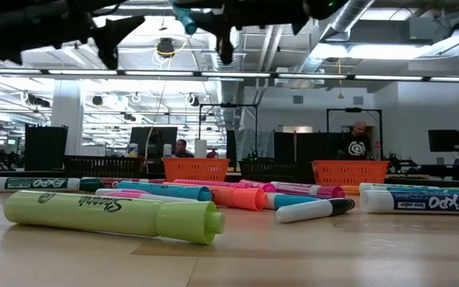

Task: Pick & Place Markers
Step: Put the large light blue highlighter pen into the left black bin

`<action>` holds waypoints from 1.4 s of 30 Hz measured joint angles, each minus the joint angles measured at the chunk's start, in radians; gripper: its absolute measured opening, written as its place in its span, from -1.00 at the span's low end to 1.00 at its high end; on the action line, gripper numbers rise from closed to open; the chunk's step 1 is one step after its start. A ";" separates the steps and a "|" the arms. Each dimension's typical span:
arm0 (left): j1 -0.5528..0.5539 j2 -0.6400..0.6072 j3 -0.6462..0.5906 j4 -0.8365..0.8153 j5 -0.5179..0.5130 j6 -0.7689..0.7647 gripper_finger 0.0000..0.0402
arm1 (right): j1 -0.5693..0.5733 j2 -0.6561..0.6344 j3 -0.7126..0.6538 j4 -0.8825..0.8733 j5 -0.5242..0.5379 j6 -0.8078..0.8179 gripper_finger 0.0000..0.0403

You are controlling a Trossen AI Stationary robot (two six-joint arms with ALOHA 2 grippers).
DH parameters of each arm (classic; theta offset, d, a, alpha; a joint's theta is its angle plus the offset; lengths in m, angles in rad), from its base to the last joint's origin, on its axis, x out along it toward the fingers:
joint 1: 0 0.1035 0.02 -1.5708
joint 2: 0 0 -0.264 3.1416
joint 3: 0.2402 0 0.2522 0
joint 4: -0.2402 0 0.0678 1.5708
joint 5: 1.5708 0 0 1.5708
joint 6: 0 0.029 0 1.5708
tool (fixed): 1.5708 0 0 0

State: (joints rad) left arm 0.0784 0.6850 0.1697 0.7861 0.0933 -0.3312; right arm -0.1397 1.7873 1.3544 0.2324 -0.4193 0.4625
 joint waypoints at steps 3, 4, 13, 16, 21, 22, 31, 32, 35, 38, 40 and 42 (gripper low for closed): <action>-0.011 0.063 0.043 0.000 -0.015 0.037 -0.05 | -0.008 0.043 0.041 0.000 -0.013 0.000 -0.69; -0.012 0.078 0.054 0.003 -0.017 0.043 -0.05 | -0.009 0.053 0.050 -0.003 -0.023 -0.001 -0.69; -0.011 0.154 0.075 0.012 -0.079 0.044 -0.05 | 0.004 0.064 0.076 0.007 -0.034 -0.037 -0.69; -0.012 0.169 0.075 0.051 -0.079 0.039 -0.05 | 0.004 0.061 0.076 0.009 -0.030 -0.045 -0.69; -0.015 0.192 0.076 0.086 -0.079 0.036 -0.05 | 0.003 0.061 0.076 0.008 -0.029 -0.048 -0.69; -0.015 0.197 0.076 0.093 -0.079 0.035 -0.05 | 0.004 0.061 0.076 0.008 -0.029 -0.051 -0.69; -0.015 0.256 0.136 0.113 -0.083 0.035 -0.05 | 0.007 0.068 0.075 0.003 -0.024 -0.055 -0.69; -0.015 0.263 0.143 0.111 -0.083 0.035 -0.05 | 0.008 0.068 0.075 0.004 -0.024 -0.055 -0.69; -0.015 0.273 0.156 0.112 -0.081 0.035 -0.05 | 0.009 0.068 0.075 0.009 -0.027 -0.055 -0.69; -0.015 0.281 0.166 0.115 -0.081 0.035 -0.05 | 0.015 0.068 0.075 0.002 -0.026 -0.055 -0.69; -0.015 0.288 0.168 0.112 -0.081 0.026 -0.05 | 0.015 0.068 0.075 0.007 -0.027 -0.055 -0.69; -0.015 0.288 0.168 0.113 -0.083 -0.011 -0.05 | 0.015 0.068 0.075 0.005 -0.027 -0.055 -0.69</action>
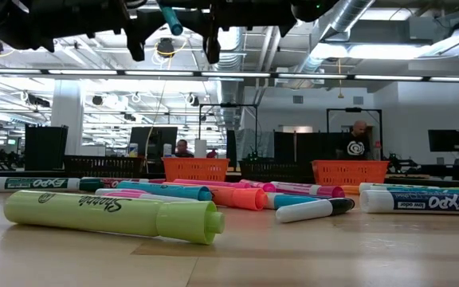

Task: Pick & Place Markers
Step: Put the large light blue highlighter pen into the left black bin

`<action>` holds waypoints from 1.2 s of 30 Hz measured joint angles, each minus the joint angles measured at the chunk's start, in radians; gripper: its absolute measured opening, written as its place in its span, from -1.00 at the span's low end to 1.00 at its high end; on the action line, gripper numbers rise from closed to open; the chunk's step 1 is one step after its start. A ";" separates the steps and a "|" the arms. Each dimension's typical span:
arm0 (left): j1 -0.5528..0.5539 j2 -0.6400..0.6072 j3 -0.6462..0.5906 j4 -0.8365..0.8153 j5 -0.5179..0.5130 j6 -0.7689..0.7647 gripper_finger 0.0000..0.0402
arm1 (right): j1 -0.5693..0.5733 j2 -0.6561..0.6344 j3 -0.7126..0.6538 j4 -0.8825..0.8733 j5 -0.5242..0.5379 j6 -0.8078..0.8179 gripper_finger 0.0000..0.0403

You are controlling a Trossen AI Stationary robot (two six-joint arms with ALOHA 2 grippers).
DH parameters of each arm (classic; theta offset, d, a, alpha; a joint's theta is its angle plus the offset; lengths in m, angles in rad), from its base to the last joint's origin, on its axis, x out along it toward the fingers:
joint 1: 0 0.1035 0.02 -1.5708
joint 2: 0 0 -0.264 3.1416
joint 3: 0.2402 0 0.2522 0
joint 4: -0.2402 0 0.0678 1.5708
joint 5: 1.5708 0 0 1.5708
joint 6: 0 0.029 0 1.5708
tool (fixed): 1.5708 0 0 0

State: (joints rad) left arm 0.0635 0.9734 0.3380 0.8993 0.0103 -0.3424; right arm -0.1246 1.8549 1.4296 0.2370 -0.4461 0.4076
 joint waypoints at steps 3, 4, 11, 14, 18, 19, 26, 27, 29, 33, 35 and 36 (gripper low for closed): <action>0.000 0.005 0.001 -0.004 -0.010 -0.027 -0.06 | 0.001 0.000 0.000 0.002 -0.001 0.000 -0.69; 0.000 0.005 0.001 -0.001 -0.010 -0.032 -0.07 | 0.002 0.000 0.000 0.002 0.000 0.000 -0.69; -0.001 0.004 0.001 0.001 -0.005 -0.089 -0.47 | 0.005 0.000 0.000 0.001 0.002 0.002 -0.69; -0.001 0.004 0.001 0.003 -0.002 -0.094 -0.68 | 0.005 0.000 0.000 0.001 0.003 0.002 -0.69; -0.001 0.004 0.001 0.002 -0.002 -0.095 -0.68 | 0.005 0.000 0.000 0.002 0.003 0.002 -0.69; -0.001 0.003 0.001 0.002 -0.003 -0.095 -0.68 | 0.005 0.000 0.000 0.002 0.003 0.002 -0.69; 0.000 0.003 0.001 0.000 -0.004 -0.093 -0.68 | 0.000 0.000 0.000 0.003 -0.004 0.002 -0.57; 0.000 0.003 0.001 0.000 -0.007 -0.093 -0.68 | -0.003 0.000 0.000 0.004 -0.016 0.002 -0.53; 0.000 0.004 0.001 -0.002 -0.009 -0.093 -0.67 | -0.012 0.000 0.000 0.004 -0.051 0.003 -0.44; 0.000 0.004 0.001 -0.003 -0.010 -0.088 -0.67 | -0.041 0.000 0.000 0.004 -0.148 0.011 -0.23; 0.000 0.004 0.001 -0.003 -0.010 -0.085 -0.67 | -0.055 -0.001 0.000 0.004 -0.206 0.011 -0.13; 0.000 0.004 0.001 -0.002 -0.009 -0.083 -0.67 | -0.062 -0.002 0.000 0.005 -0.234 0.011 -0.08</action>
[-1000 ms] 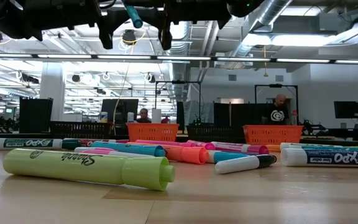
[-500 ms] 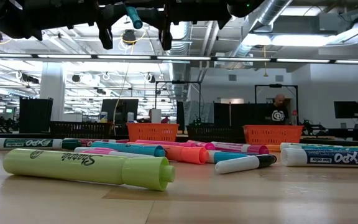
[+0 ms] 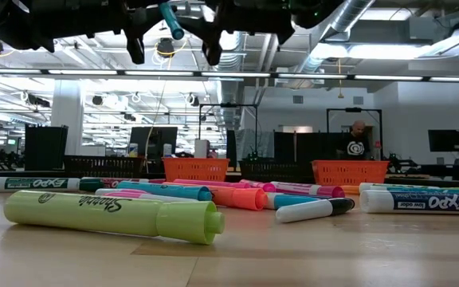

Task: Pick & Place Markers
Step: Put the large light blue highlighter pen into the left black bin

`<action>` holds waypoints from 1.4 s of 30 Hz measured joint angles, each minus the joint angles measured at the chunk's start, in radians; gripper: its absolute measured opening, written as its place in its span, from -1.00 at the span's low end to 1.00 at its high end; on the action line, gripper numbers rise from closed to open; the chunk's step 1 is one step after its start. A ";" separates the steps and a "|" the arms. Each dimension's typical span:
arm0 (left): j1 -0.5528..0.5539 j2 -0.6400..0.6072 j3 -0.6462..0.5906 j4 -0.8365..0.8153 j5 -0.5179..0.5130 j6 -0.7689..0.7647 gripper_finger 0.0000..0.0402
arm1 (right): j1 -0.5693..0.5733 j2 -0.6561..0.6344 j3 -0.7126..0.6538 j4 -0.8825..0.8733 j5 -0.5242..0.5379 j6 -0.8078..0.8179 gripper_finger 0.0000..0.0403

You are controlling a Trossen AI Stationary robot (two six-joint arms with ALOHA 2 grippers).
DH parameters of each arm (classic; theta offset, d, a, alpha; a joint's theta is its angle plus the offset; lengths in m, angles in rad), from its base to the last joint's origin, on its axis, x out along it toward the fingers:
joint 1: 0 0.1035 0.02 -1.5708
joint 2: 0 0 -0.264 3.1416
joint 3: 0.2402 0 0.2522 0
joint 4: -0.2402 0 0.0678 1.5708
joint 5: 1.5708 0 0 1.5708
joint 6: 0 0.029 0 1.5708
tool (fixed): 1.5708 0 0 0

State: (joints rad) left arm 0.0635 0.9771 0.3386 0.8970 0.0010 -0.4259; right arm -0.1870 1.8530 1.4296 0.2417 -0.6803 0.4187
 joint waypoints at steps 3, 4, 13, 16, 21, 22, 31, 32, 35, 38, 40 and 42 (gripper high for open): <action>0.000 0.000 0.000 -0.003 -0.001 0.002 -0.67 | -0.020 0.000 0.000 0.000 -0.070 0.026 0.02; 0.001 0.000 0.000 -0.008 -0.002 0.003 -0.67 | -0.028 0.000 0.000 -0.001 -0.095 0.032 0.04; 0.048 -0.016 -0.001 -0.138 -0.004 0.003 -0.67 | -0.096 -0.013 0.000 0.006 -0.268 0.021 0.07; 0.060 -0.033 -0.001 -0.174 -0.003 0.003 -0.67 | -0.110 -0.045 -0.001 0.001 -0.265 0.018 0.04; 0.086 -0.092 -0.002 -0.287 -0.002 0.010 -0.67 | -0.136 -0.114 0.000 -0.051 -0.286 0.015 -0.02; 0.093 -0.105 -0.002 -0.315 -0.002 0.010 -0.67 | -0.142 -0.130 0.000 -0.074 -0.287 -0.003 -0.03; 0.130 -0.187 0.006 -0.550 -0.002 0.030 -0.67 | -0.140 -0.349 0.000 -0.399 0.008 -0.267 -0.06; 0.130 -0.186 0.021 -0.595 -0.002 0.043 -0.67 | -0.132 -0.375 0.000 -0.443 0.067 -0.295 -0.06; 0.136 -0.182 0.088 -0.743 -0.001 0.090 -0.67 | -0.107 -0.451 0.000 -0.568 0.242 -0.348 -0.06; 0.165 -0.171 0.161 -0.901 -0.008 0.132 -0.67 | -0.071 -0.515 0.000 -0.660 0.367 -0.368 -0.06; 0.196 -0.163 0.208 -0.972 -0.008 0.162 -0.67 | -0.041 -0.554 0.000 -0.701 0.429 -0.374 -0.05; 0.230 -0.157 0.251 -1.032 -0.009 0.185 -0.67 | -0.003 -0.588 0.000 -0.725 0.503 -0.388 -0.05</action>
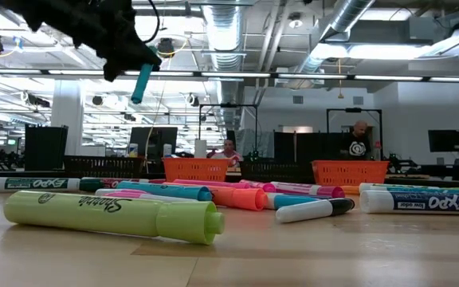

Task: Pick & Place Markers
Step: Put the large light blue highlighter pen into the left black bin

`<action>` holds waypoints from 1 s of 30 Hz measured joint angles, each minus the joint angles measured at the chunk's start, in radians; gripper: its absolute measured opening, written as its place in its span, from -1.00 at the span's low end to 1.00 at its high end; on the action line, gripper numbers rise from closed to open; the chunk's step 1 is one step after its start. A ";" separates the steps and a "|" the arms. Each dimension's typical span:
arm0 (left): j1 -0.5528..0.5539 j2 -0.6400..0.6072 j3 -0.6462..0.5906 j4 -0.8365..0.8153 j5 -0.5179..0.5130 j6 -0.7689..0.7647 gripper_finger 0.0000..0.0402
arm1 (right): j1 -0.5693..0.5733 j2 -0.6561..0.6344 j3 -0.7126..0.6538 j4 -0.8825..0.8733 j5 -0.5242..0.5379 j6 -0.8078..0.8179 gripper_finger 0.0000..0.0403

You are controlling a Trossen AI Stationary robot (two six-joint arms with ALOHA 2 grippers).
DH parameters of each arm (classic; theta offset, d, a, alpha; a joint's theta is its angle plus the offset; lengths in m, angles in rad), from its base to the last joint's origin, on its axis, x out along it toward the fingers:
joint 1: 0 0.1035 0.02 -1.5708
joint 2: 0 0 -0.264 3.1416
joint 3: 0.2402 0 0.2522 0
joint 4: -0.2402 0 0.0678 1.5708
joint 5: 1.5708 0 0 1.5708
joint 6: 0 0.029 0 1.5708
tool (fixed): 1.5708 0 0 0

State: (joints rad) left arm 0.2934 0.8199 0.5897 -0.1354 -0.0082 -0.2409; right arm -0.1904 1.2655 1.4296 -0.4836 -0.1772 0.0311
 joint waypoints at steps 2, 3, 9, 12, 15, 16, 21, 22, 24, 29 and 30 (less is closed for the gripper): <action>0.034 0.009 0.032 -0.066 0.000 0.027 -0.67 | 0.035 -0.033 0.000 -0.043 0.104 -0.014 -0.05; 0.047 0.015 0.046 -0.088 0.000 0.043 -0.67 | 0.054 -0.048 0.000 -0.054 0.162 -0.017 -0.06; 0.133 0.062 0.110 -0.204 0.000 0.096 -0.67 | 0.125 -0.162 -0.109 -0.046 0.426 -0.010 -0.07; 0.168 0.107 0.138 -0.244 0.000 0.127 -0.67 | 0.120 -0.251 -0.243 0.050 0.457 0.021 -0.07; 0.204 0.162 0.162 -0.283 0.000 0.163 -0.67 | 0.108 -0.338 -0.375 0.156 0.461 0.046 -0.06; 0.215 0.181 0.172 -0.296 0.000 0.177 -0.67 | 0.106 -0.362 -0.414 0.188 0.463 0.054 -0.06; 0.282 0.294 0.218 -0.368 -0.018 0.291 -0.67 | 0.096 -0.463 -0.569 0.319 0.462 0.084 -0.07; 0.298 0.316 0.227 -0.378 -0.031 0.306 -0.67 | 0.096 -0.478 -0.596 0.350 0.462 0.090 -0.07; 0.335 0.358 0.245 -0.392 -0.045 0.321 -0.67 | 0.096 -0.507 -0.645 0.398 0.462 0.093 -0.07; 0.403 0.446 0.289 -0.471 -0.049 0.389 -0.67 | 0.096 -0.576 -0.729 0.442 0.471 0.092 -0.06; 0.413 0.460 0.297 -0.484 -0.048 0.400 -0.67 | 0.096 -0.590 -0.744 0.444 0.472 0.092 -0.06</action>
State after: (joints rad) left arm 0.7066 1.2801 0.8866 -0.6194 -0.0563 0.1594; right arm -0.0940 0.6751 0.6859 -0.0399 0.2943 0.1230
